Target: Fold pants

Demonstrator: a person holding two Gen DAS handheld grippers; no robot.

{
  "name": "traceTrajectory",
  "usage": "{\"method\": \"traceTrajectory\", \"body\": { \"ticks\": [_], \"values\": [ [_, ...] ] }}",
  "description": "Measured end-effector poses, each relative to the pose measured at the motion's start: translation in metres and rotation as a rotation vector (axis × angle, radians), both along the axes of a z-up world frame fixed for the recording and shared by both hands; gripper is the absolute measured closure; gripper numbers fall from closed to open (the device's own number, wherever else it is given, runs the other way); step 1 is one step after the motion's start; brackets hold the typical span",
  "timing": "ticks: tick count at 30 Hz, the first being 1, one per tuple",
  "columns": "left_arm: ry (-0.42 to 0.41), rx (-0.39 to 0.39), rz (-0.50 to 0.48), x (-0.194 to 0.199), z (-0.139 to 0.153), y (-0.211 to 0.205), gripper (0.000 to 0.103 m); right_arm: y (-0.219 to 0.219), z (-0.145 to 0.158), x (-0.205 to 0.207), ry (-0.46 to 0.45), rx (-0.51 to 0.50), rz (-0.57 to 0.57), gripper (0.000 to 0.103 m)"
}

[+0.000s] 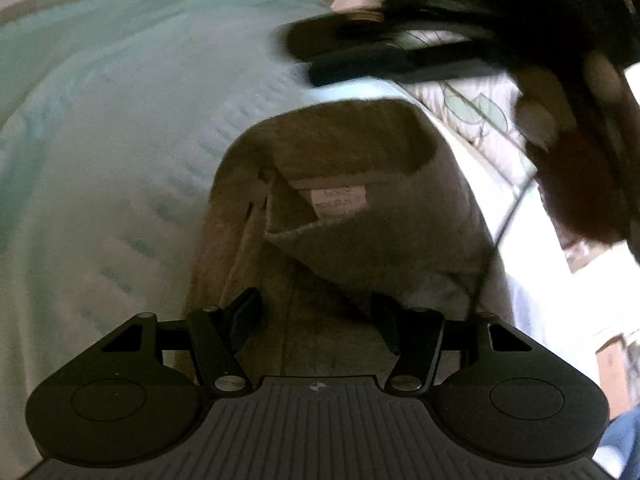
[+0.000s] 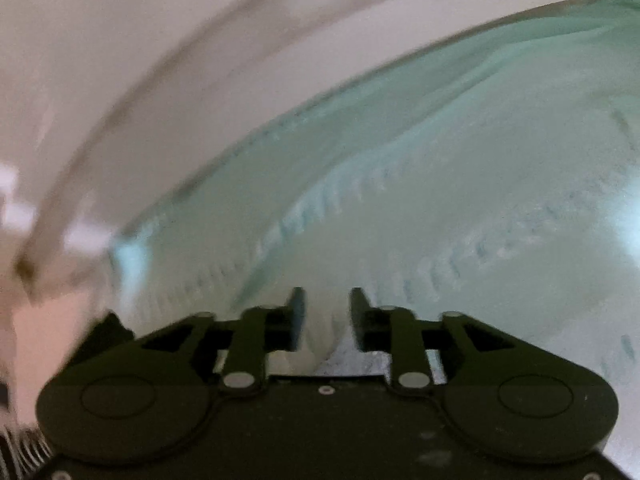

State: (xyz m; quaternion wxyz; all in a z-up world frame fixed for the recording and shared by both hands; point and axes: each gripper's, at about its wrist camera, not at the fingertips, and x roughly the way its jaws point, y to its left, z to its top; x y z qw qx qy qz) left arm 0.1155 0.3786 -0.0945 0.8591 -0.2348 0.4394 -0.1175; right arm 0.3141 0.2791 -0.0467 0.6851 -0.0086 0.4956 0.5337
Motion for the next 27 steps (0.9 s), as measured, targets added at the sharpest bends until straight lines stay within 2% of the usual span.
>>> {"method": "traceTrajectory", "body": {
  "ticks": [4, 7, 9, 15, 16, 20, 21, 22, 23, 24, 25, 27],
  "values": [
    [0.015, -0.023, 0.018, 0.0, 0.001, 0.004, 0.044, -0.051, 0.005, -0.012, -0.043, 0.018, -0.109, 0.06],
    [0.023, -0.009, 0.014, 0.001, 0.006, 0.001, 0.043, -0.088, 0.007, -0.04, -0.093, -0.008, -0.134, 0.052],
    [0.029, -0.008, 0.016, 0.001, 0.01, 0.001, 0.044, -0.105, 0.005, -0.061, -0.115, -0.024, -0.125, 0.05],
    [0.082, -0.035, 0.057, 0.004, 0.019, 0.005, 0.043, -0.123, -0.012, -0.127, -0.206, -0.065, -0.105, 0.028],
    [0.091, -0.031, 0.061, 0.006, 0.019, 0.004, 0.043, -0.124, -0.015, -0.135, -0.23, -0.07, -0.104, 0.021],
    [0.114, -0.041, 0.081, 0.012, 0.021, -0.002, 0.043, -0.124, -0.02, -0.167, -0.354, -0.093, -0.097, 0.019],
    [0.118, -0.041, 0.082, 0.014, 0.021, -0.004, 0.043, -0.122, -0.021, -0.173, -0.412, -0.108, -0.087, 0.02],
    [0.124, -0.036, 0.082, 0.012, 0.023, -0.005, 0.044, -0.118, -0.024, -0.182, -0.48, -0.131, -0.081, 0.036],
    [0.129, -0.026, 0.082, 0.012, 0.025, -0.007, 0.044, -0.112, -0.027, -0.189, -0.551, -0.176, -0.068, 0.086],
    [0.128, -0.014, 0.082, 0.009, 0.029, -0.008, 0.044, -0.105, -0.031, -0.196, -0.595, -0.227, -0.049, 0.092],
    [0.118, -0.003, 0.081, 0.005, 0.036, -0.009, 0.044, -0.101, -0.032, -0.198, -0.594, -0.254, -0.036, 0.095],
    [0.096, 0.015, 0.079, -0.005, 0.05, -0.01, 0.044, -0.103, -0.023, -0.203, -0.538, -0.202, -0.038, 0.095]
  ]
}}
